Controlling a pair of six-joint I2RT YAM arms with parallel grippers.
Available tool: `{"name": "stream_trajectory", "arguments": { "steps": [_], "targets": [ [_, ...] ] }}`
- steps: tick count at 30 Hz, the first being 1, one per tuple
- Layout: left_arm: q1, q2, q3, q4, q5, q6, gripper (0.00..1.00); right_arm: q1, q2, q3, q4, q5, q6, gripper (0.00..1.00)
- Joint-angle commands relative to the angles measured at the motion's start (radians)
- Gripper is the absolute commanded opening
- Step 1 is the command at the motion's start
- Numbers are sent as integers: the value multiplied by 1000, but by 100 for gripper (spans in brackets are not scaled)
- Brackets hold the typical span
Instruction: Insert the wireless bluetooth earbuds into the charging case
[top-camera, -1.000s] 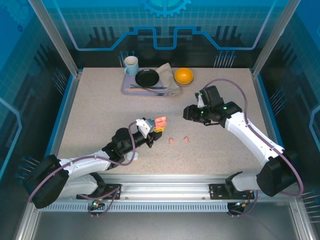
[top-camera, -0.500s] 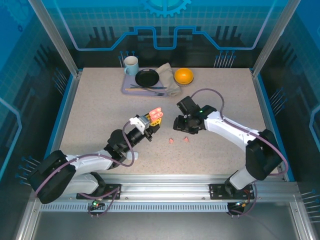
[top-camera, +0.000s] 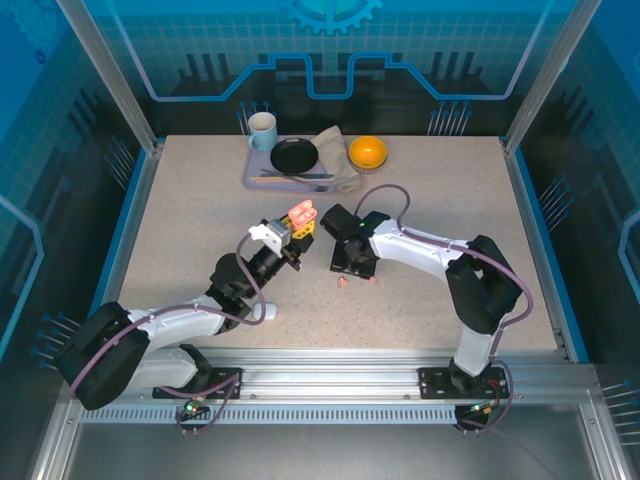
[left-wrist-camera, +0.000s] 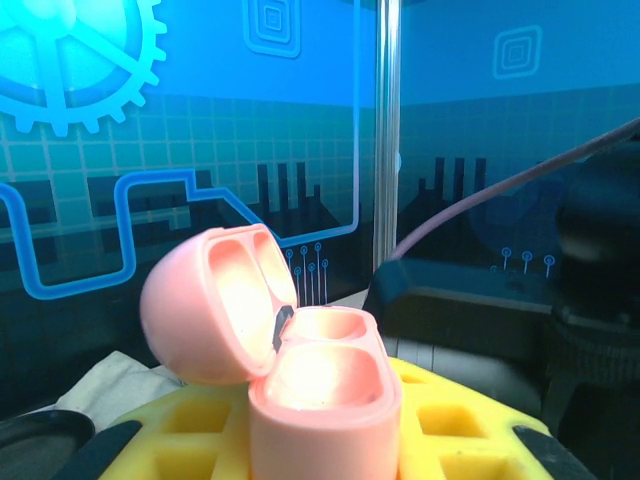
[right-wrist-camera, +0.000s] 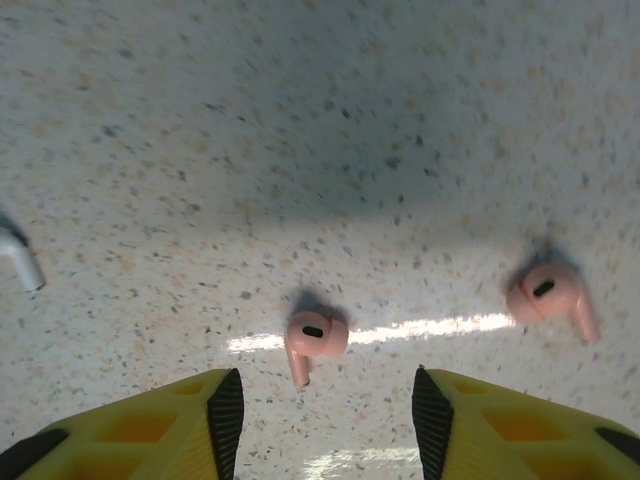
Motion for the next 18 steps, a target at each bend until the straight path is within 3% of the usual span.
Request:
{"name": "stream_trajectory", "arguments": {
  "steps": [1,8,18],
  "targets": [
    [9,-24,30,36,-8,-29,0,33,38,25,-65,26,184,51],
    [10,-24,38,36,-2,-37,0,43,82,20,-29,18,331,51],
    [12,-27,39,37,8,-44,0,42,140,46,6,-9,343,50]
  ]
}}
